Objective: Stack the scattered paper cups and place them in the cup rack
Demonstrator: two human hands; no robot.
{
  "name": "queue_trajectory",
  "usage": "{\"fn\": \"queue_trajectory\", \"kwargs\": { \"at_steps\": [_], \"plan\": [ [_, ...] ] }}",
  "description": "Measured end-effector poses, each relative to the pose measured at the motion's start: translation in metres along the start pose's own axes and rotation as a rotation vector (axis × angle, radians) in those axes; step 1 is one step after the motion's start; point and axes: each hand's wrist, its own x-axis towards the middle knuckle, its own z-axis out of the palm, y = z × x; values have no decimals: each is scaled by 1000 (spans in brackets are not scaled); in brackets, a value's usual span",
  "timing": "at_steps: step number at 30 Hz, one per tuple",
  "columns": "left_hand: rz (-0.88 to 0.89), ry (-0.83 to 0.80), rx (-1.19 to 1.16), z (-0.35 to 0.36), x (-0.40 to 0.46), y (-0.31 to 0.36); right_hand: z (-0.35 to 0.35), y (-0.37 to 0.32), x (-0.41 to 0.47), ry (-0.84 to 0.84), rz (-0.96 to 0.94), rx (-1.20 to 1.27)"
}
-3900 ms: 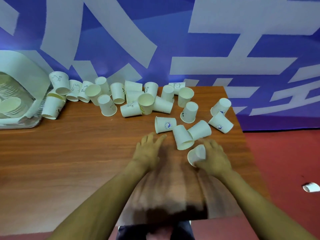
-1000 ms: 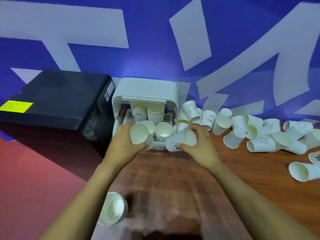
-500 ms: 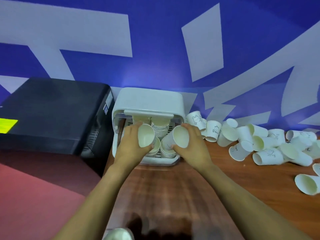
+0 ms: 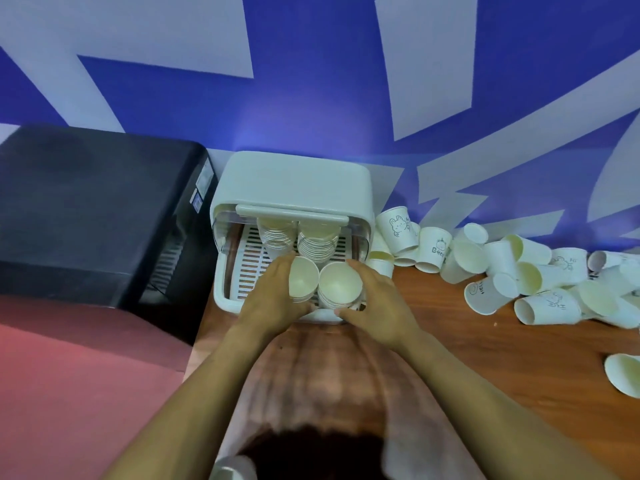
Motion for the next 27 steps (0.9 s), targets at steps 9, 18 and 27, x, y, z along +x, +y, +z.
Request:
{"fn": "queue_trajectory", "kwargs": {
  "at_steps": [9, 18, 27],
  "plan": [
    [13, -5, 35, -4, -13, 8, -16, 10, -18, 2, 26, 100],
    [159, 132, -11, 0, -58, 61, -29, 32, -83, -2, 126, 115],
    [208, -129, 34, 61, -78, 117, -74, 88, -131, 78, 212, 137]
  ]
}}
